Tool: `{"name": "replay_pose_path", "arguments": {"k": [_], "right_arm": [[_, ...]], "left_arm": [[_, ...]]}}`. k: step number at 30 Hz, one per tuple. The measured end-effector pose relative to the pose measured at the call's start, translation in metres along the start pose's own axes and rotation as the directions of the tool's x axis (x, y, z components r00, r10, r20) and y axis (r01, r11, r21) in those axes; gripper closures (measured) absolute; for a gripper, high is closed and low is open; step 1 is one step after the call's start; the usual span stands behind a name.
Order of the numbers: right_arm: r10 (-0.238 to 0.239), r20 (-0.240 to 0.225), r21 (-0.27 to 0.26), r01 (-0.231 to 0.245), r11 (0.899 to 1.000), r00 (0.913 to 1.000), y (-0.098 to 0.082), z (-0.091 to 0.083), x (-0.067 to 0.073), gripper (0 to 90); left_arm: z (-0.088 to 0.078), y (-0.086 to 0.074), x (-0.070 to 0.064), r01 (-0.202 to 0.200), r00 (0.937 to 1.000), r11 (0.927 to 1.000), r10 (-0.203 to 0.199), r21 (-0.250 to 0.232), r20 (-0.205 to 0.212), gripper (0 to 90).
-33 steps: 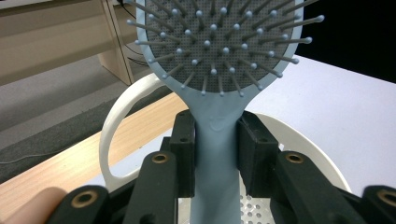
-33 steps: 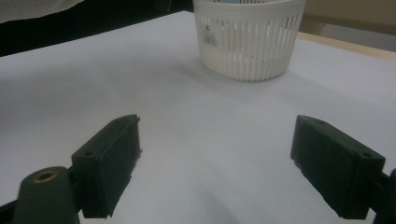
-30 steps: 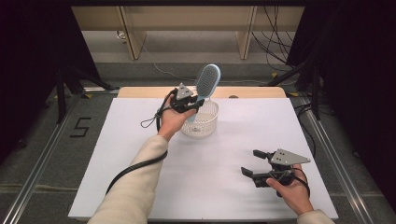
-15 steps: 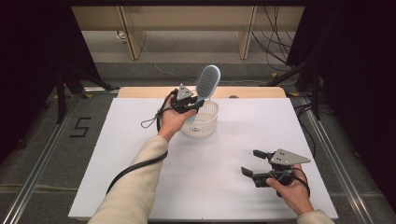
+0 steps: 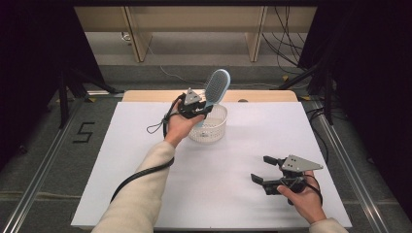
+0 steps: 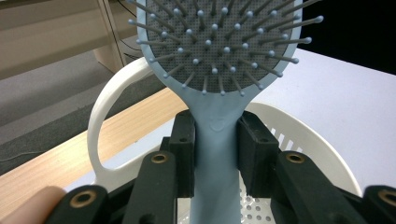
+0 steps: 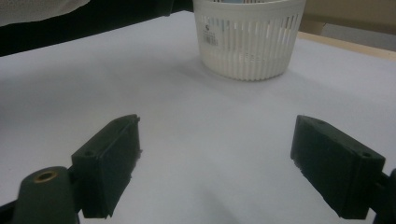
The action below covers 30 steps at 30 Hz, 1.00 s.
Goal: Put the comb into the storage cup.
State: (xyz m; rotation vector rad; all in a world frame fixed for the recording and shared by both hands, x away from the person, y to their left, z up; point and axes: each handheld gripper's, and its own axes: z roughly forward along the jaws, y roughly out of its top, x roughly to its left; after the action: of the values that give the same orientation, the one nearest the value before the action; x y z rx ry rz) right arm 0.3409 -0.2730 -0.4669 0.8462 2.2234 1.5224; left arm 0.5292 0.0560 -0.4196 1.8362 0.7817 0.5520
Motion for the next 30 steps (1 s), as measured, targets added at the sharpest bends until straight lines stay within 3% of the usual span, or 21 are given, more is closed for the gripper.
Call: {"name": "replay_pose_path", "arguments": {"k": [4, 6, 10, 14, 19, 30], "right_arm": [[0.000, 0.001, 0.002, 0.000, 1.000, 1.0000, 0.000, 0.000, 0.000, 16.4], [-0.001, 0.001, 0.002, 0.001, 1.000, 1.0000, 0.000, 0.000, 0.000, 16.4], [0.000, 0.002, 0.001, 0.000, 1.000, 1.0000, 0.000, 0.000, 0.000, 16.4], [-0.001, 0.002, 0.003, 0.001, 1.000, 1.0000, 0.000, 0.000, 0.000, 16.4], [-0.004, 0.004, 0.008, 0.004, 1.000, 1.0000, 0.000, 0.000, 0.001, 16.4], [-0.004, 0.006, 0.007, 0.004, 1.000, 1.0000, 0.000, 0.000, 0.001, 16.4]], "left_arm": [[-0.001, -0.001, 0.000, 0.002, 0.9999, 1.0000, -0.002, 0.009, 0.013, 66.4], [-0.001, -0.002, -0.001, -0.034, 0.9993, 0.9990, 0.034, 0.028, 0.012, 58.4], [-0.006, -0.004, -0.003, -0.030, 0.9995, 0.9989, 0.029, 0.035, 0.015, 31.8], [-0.016, -0.001, -0.002, -0.047, 0.9989, 0.9975, 0.047, 0.053, 0.001, 15.3], [-0.030, 0.005, 0.001, -0.037, 0.9993, 0.9985, 0.037, 0.039, 0.004, 12.0], [-0.046, 0.003, 0.001, -0.018, 0.9998, 0.9975, 0.018, 0.068, 0.011, 0.1]]}}
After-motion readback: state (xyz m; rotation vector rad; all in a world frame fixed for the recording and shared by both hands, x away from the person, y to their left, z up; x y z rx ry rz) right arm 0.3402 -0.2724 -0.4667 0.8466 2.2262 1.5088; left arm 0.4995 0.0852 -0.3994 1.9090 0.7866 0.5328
